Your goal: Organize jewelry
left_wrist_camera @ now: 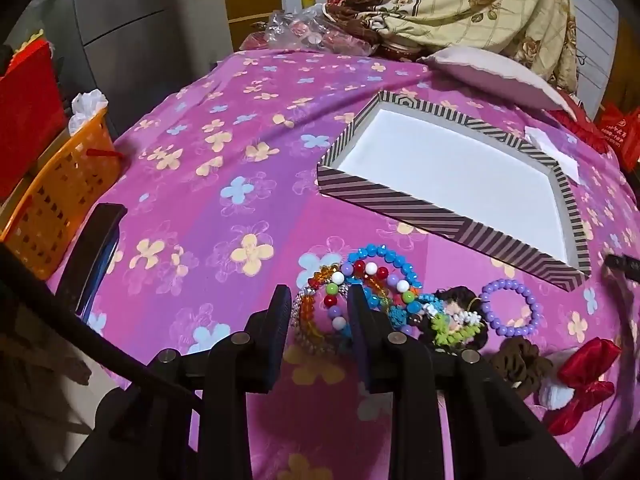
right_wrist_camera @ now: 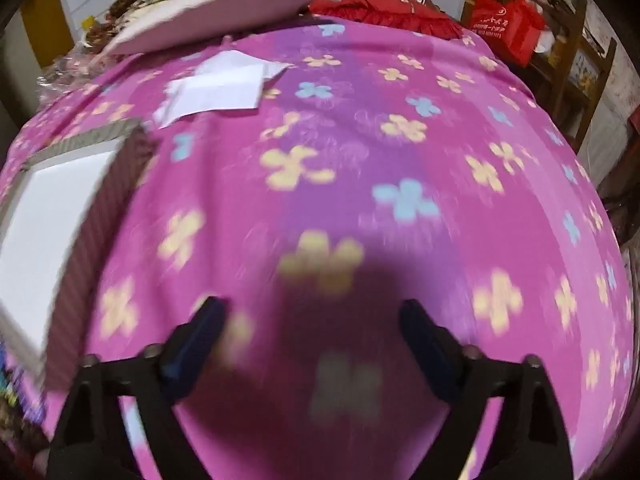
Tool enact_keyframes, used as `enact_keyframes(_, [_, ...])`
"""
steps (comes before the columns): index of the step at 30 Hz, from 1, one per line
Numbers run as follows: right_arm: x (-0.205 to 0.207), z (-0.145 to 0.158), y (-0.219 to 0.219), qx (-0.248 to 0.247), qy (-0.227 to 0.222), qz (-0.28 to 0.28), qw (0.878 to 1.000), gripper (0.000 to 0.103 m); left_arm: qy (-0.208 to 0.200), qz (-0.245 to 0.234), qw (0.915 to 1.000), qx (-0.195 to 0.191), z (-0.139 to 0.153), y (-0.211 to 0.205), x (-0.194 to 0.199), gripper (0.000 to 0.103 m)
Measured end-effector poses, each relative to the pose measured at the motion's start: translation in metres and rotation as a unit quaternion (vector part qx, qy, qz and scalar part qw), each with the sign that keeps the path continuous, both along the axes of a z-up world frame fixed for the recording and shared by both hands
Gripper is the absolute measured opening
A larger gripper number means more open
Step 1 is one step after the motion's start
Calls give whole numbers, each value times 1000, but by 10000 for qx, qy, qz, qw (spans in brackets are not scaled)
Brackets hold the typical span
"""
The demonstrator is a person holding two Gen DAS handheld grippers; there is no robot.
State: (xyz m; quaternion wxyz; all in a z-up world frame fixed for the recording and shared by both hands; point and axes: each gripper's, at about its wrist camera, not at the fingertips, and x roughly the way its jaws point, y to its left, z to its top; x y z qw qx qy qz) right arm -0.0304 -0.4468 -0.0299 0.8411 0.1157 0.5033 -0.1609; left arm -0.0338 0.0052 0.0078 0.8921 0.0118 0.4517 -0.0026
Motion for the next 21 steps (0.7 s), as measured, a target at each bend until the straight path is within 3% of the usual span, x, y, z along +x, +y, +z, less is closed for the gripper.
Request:
enact_keyframes(5, [-58, 43, 66, -249, -526, 315, 9978, 90, 14, -137, 9999, -87, 5, -10, -12, 41])
enact_keyframes(10, [-89, 73, 136, -188, -892, 689, 9934, 91, -119, -277, 9994, -182, 18, -18, -29, 41])
enact_keyframes(16, [-106, 86, 192, -69, -1183, 895, 9889, 91, -343, -295, 9987, -232, 35, -15, -47, 41])
enact_keyframes(21, [-108, 90, 218, -17, -1172, 1147, 9865, 91, -613, -230, 9977, -164, 43, -10, -57, 41])
